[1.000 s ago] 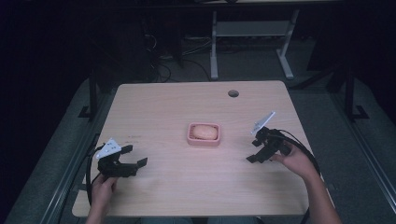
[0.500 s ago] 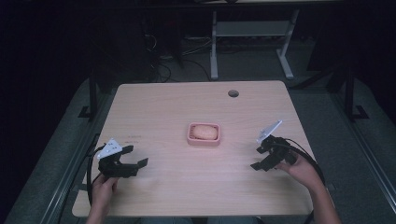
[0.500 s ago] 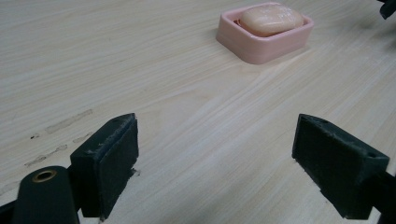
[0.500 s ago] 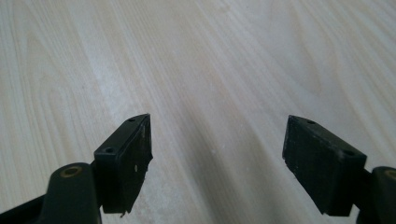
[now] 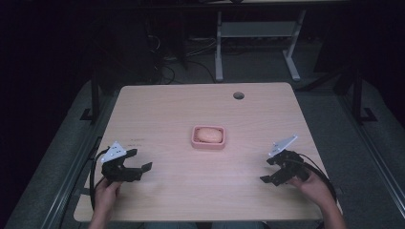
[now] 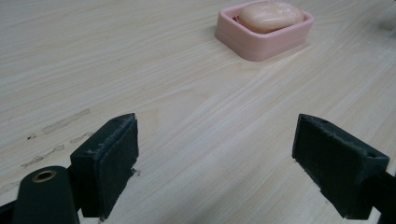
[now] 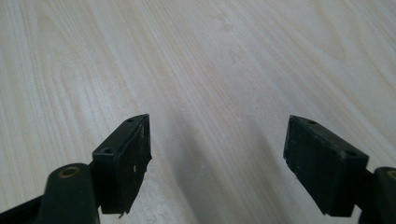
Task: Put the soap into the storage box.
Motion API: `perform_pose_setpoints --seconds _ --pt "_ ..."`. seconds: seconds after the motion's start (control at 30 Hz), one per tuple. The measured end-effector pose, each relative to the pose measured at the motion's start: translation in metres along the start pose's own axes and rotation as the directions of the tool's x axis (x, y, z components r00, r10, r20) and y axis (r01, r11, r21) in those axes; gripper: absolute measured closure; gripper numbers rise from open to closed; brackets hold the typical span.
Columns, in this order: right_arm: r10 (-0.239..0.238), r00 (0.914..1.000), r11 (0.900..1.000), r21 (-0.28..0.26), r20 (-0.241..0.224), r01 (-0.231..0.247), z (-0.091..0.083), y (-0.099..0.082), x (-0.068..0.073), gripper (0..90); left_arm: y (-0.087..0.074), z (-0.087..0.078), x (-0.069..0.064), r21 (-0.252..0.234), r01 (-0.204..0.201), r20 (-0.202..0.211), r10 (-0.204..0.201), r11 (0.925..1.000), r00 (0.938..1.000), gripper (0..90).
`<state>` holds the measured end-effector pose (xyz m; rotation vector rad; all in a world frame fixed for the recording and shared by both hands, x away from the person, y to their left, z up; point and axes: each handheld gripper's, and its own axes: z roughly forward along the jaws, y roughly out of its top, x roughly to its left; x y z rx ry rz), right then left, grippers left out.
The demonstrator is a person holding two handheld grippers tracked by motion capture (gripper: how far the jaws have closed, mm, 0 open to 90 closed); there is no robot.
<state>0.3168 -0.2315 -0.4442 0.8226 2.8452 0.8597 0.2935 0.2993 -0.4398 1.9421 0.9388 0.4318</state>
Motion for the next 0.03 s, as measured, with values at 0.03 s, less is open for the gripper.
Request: perform_pose_setpoints --seconds 0.03 --pt "0.000 1.0000 1.0000 0.000 0.000 0.000 0.0000 0.0000 0.0000 22.4 0.0000 0.0000 0.0000 0.000 0.000 0.000 0.000 1.0000 1.0000 14.3"
